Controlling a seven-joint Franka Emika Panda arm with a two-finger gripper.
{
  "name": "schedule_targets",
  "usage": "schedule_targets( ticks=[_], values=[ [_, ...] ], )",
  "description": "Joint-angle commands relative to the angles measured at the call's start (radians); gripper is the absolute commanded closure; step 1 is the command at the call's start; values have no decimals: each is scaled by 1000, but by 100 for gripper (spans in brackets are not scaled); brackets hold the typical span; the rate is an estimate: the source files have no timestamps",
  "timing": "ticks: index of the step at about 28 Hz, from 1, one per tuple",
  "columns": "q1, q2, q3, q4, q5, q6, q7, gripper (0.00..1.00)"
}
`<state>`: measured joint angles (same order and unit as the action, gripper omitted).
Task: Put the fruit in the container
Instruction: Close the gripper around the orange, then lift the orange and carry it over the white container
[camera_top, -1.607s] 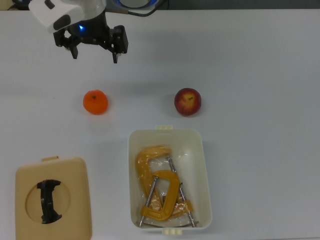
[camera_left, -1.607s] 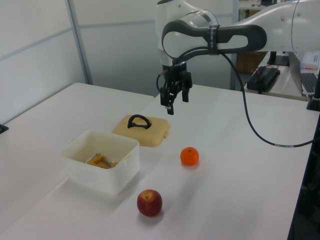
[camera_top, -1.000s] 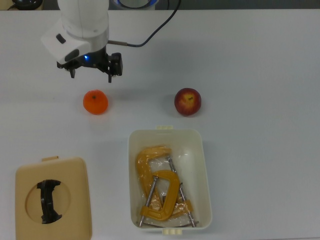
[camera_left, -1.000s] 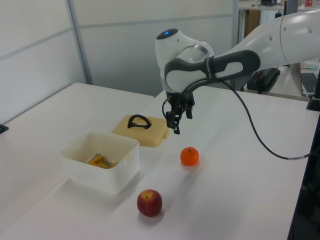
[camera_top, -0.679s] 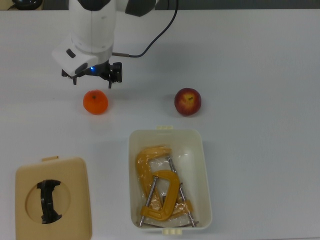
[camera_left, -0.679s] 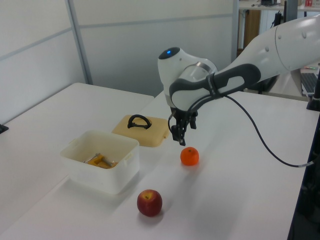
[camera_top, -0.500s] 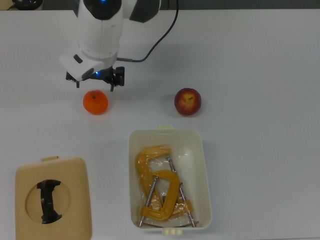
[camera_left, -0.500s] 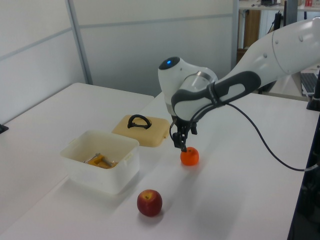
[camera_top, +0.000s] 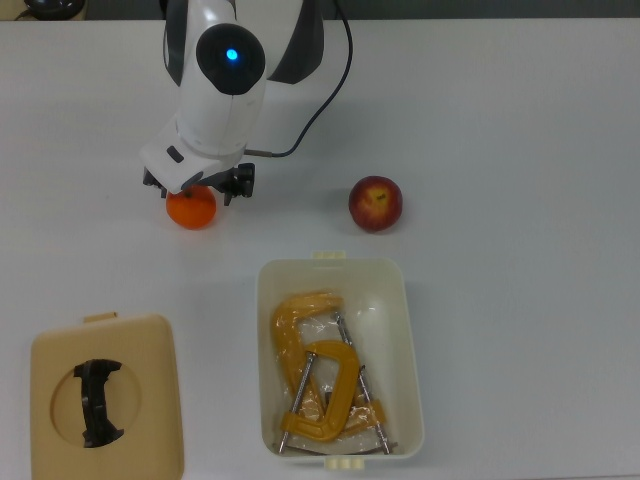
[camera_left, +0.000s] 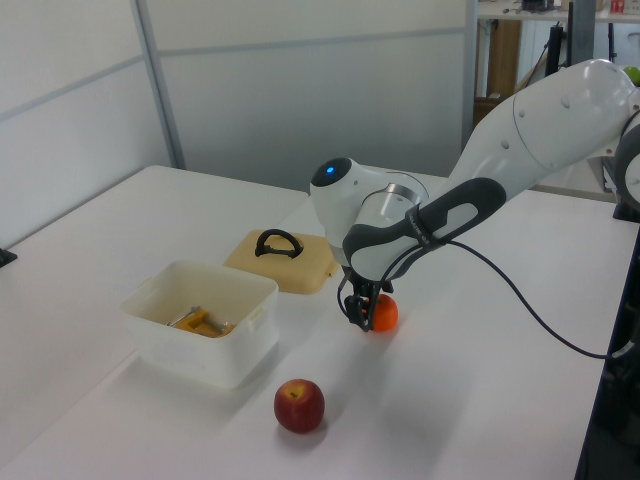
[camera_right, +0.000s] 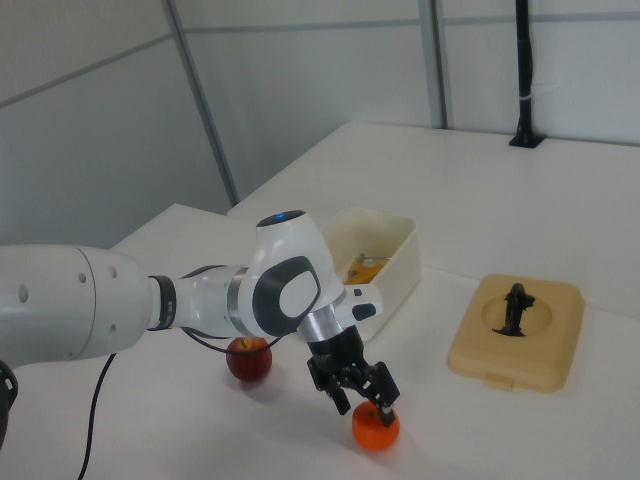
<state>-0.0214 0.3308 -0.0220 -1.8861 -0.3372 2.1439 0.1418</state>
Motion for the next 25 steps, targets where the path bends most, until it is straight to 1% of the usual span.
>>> schedule_targets(
  ticks=[1, 2, 3, 5, 7, 9, 10, 14, 18, 19, 22, 23, 25],
  values=[
    [1, -1, 1, -18, -36, 27, 45, 0],
    [1, 1, 1, -18, -37, 27, 45, 0],
    [1, 4, 1, -18, -37, 27, 45, 3],
    [0, 11, 1, -16, -37, 27, 45, 24],
    [-3, 11, 1, -15, -37, 27, 45, 55],
    [-6, 11, 1, -11, -37, 25, 45, 89],
    [-5, 10, 1, -10, -37, 24, 45, 100],
    [-8, -2, -1, -7, -28, 22, 45, 100],
    [-20, -42, -6, 11, 0, 17, 44, 100],
    [-26, -61, -6, 31, 45, 14, 41, 100],
    [-28, -87, -10, 70, 131, 8, 38, 100],
    [-26, -96, -18, 100, 170, -18, 38, 100],
    [-26, -98, -21, 142, 190, -59, 44, 100]
  ],
)
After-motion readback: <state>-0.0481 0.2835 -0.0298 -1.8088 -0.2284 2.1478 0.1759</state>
